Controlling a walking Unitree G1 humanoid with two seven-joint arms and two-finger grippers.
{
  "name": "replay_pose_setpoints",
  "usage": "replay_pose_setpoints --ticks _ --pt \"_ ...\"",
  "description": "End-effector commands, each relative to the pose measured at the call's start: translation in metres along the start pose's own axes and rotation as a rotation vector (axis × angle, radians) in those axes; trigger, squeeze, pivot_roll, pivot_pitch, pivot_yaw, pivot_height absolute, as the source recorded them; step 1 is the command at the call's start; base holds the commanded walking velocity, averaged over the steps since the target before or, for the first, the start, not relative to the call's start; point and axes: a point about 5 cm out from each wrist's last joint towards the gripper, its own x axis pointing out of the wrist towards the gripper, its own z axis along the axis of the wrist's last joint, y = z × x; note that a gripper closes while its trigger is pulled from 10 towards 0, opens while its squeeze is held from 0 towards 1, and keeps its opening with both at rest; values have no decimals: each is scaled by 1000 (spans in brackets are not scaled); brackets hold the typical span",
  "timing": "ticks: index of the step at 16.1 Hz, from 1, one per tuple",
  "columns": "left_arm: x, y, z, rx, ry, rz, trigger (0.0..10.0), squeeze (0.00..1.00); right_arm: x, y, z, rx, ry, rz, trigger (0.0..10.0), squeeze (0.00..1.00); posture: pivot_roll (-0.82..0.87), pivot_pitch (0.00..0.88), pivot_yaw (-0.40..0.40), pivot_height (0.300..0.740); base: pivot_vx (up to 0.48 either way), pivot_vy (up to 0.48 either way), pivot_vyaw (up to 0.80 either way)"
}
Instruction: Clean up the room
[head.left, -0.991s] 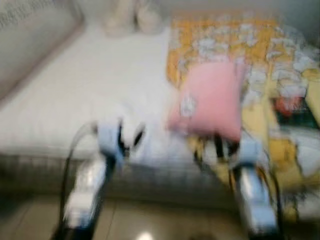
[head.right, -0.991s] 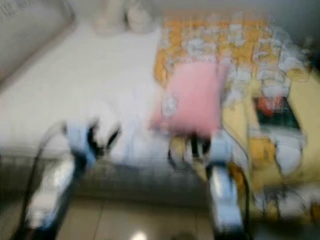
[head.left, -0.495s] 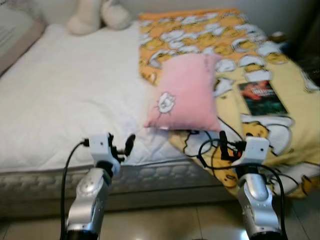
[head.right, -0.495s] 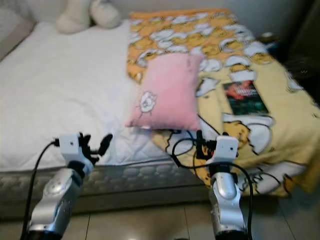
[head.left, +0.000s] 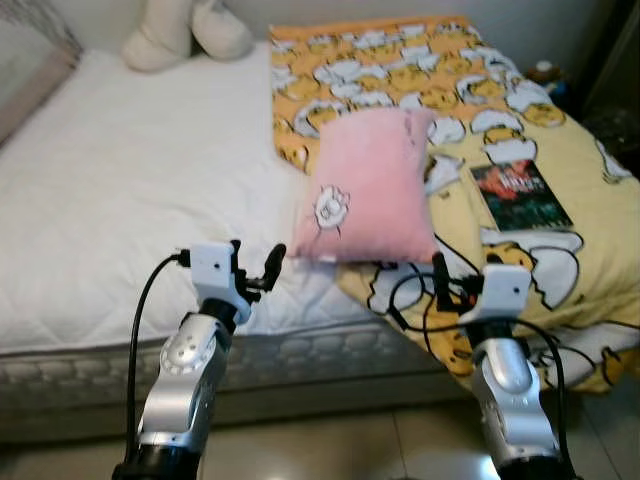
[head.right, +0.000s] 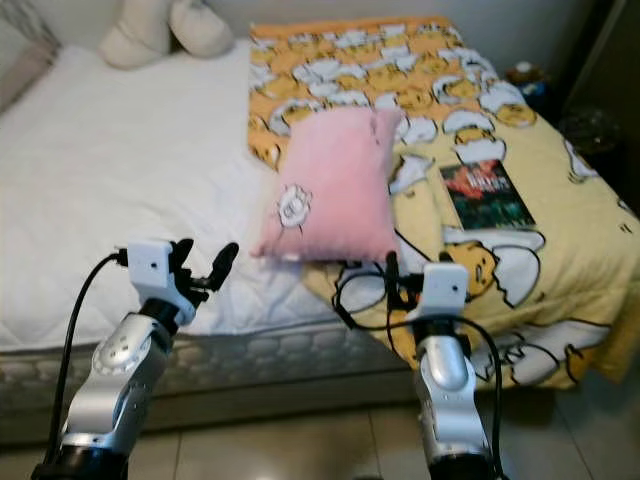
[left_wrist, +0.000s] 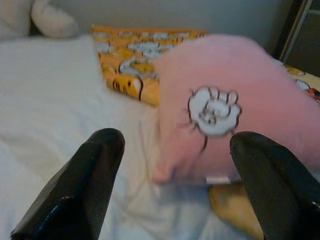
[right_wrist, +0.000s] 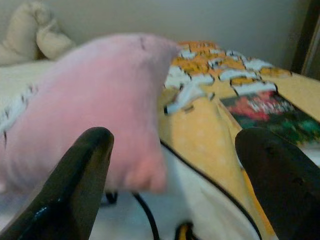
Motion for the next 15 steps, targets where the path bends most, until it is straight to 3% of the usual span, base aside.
replay_pose_setpoints --ticks 1,9,12,15 --pt "5 -6 10 31 -39 -32 10000 0 4 -3 8 -6 -41 -5 10000 0 -162 0 99 740 472 0 0" --pt "15 -20 25 54 -102 -109 10000 0 20 -17 37 -17 -138 -64 10000 0 -171 0 109 740 478 0 0" --pt "32 -24 37 98 -97 -152 10000 0 27 -26 51 -31 -170 -96 10000 0 -172 0 108 740 160 0 0" --pt "52 -6 43 -46 -12 -114 10000 0 37 -50 65 7 -168 -173 10000 0 -185 0 114 740 0 0 0"
